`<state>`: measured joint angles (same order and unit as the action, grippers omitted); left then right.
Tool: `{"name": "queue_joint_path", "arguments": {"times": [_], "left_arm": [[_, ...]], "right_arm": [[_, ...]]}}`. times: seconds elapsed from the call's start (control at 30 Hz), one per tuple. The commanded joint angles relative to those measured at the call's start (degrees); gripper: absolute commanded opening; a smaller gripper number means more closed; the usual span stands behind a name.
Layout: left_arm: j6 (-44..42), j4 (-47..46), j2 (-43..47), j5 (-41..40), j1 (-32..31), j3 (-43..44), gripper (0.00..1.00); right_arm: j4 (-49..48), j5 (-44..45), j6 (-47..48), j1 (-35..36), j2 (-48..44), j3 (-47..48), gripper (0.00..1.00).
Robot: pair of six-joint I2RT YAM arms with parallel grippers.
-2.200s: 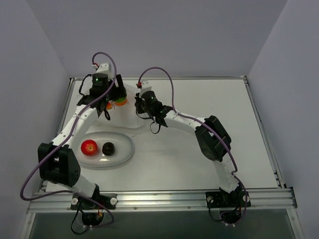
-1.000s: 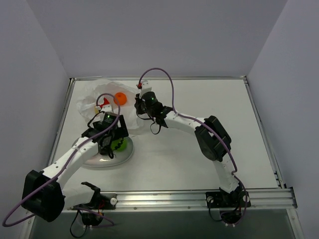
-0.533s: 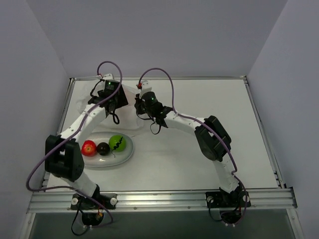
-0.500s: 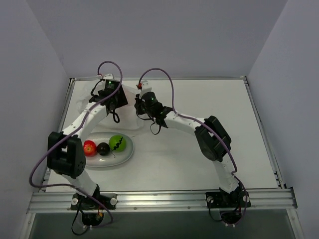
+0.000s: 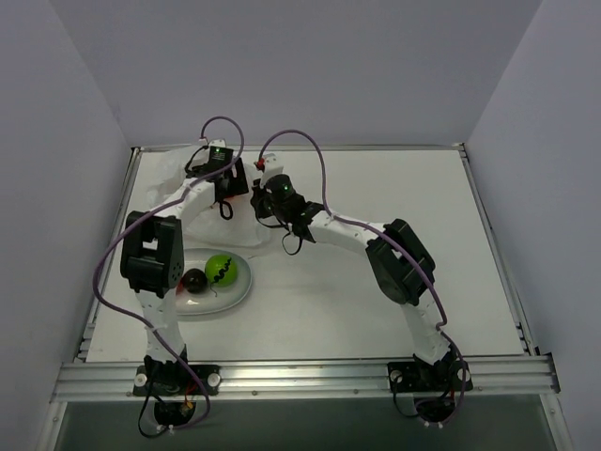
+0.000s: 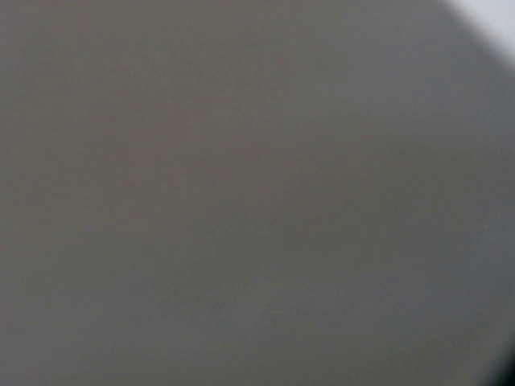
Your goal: Take the fake fruits out of the plastic bag
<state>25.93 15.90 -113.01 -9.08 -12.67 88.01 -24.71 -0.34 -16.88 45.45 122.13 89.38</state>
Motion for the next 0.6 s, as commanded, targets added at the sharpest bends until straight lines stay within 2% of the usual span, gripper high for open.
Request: {"name": "queue_joint_path", "arguments": {"times": [0.0,0.33,0.43,0.57], "left_arm": [[-3.1,-3.4,-1.0,-1.0,0.6,3.9,0.86],[-5.1,-8.6,-9.4,-2.9,1.6,9.1,0.85],[-5.2,-9.8,-10.9,-3.2,1.6,9.8,0.78],[-4.9,-13.2,-8.6,-3.2,1.6,7.4,0.52]], "right_arm": [[-2.1,-1.1,0.4,0.5,-4.2,-0.6,0.0],[-2.4,-1.3,0.3,0.5,-4.2,-1.7,0.0],[-2.4,-1.5,0.4,0.5,-3.9,-1.7,0.0],[-2.4,-1.3,0.4,0.3,-3.7,-1.8,0.0]]}}
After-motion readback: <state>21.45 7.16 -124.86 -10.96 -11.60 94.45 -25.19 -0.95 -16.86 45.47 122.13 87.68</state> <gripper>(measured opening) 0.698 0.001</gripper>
